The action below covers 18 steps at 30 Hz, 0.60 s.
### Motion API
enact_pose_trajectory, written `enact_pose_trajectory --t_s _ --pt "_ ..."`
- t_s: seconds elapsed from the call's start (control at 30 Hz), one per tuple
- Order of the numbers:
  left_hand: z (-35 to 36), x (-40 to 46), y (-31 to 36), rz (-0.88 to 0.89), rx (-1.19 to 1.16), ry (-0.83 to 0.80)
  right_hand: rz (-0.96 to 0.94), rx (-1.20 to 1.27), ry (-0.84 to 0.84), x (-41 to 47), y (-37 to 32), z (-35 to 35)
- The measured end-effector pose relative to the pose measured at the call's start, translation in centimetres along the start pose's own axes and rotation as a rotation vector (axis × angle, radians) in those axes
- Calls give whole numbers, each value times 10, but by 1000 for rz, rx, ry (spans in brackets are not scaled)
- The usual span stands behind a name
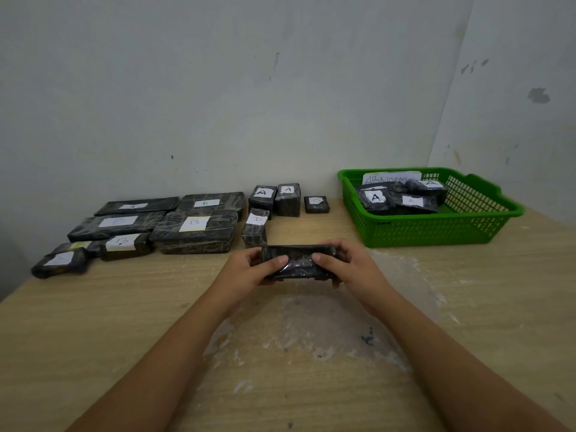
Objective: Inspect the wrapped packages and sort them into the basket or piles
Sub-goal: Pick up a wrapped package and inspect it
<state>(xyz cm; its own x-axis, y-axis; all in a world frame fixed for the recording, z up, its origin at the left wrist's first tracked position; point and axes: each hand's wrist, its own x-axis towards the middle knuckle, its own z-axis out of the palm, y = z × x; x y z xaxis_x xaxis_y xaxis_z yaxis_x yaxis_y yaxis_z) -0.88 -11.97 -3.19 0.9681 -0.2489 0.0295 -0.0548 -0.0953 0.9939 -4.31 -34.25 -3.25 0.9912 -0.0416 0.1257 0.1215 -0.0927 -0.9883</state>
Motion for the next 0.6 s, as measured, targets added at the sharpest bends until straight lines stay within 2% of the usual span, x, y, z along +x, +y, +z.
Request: enact_pose_trajectory --t_s 0.2,0.6 --pt "0 3 -6 6 80 -35 4 -57 114 0 3 7" --pt "4 1 -1 18 41 -31 9 -114 130 -3 0 8"
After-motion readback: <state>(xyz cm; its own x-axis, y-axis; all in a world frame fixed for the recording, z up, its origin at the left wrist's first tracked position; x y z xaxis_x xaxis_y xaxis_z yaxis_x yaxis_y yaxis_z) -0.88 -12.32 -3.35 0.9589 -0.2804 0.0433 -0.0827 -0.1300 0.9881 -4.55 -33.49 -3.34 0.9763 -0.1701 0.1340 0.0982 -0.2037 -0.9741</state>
